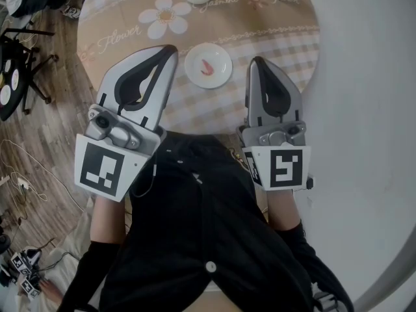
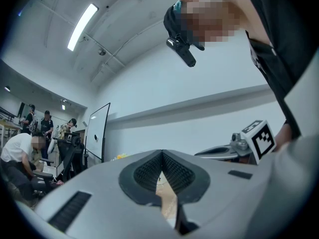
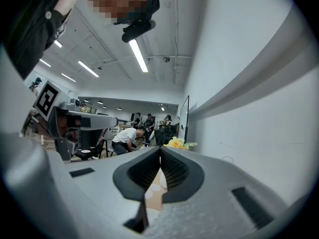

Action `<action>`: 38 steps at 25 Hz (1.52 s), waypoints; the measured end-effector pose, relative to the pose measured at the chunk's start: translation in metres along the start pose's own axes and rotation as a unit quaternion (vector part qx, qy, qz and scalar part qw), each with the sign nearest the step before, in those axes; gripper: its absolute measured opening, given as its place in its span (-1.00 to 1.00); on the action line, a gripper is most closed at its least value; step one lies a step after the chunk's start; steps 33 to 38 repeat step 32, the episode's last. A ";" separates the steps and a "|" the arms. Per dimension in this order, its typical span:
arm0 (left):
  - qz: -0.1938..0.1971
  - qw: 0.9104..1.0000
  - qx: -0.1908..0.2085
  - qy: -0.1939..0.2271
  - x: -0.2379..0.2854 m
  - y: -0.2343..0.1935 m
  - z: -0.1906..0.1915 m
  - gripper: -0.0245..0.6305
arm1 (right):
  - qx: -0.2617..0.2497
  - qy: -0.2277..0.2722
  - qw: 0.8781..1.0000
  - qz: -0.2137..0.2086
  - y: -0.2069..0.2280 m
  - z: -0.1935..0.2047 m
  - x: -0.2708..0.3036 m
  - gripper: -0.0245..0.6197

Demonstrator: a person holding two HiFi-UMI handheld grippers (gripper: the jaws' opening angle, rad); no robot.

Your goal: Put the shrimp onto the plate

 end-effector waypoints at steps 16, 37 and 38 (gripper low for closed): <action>-0.002 1.000 0.001 -0.001 0.001 -0.002 -0.001 -0.92 | 0.003 -0.002 1.000 -0.006 -0.001 0.000 0.003 -0.92; -0.002 1.000 0.001 -0.002 0.004 -0.001 0.000 -0.92 | -0.002 -0.006 1.000 -0.013 -0.003 0.002 0.005 -0.92; -0.002 1.000 0.001 -0.002 0.004 -0.001 0.000 -0.92 | -0.002 -0.006 1.000 -0.013 -0.003 0.002 0.005 -0.92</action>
Point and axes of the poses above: the fingertips, and each gripper's own axes: x forward along the fingers, y to its right, z out of its underside, the point moved 5 cm from there along -x, backward along the fingers, and after that the axes turned 8 degrees about -y, right-handed, at the moved point
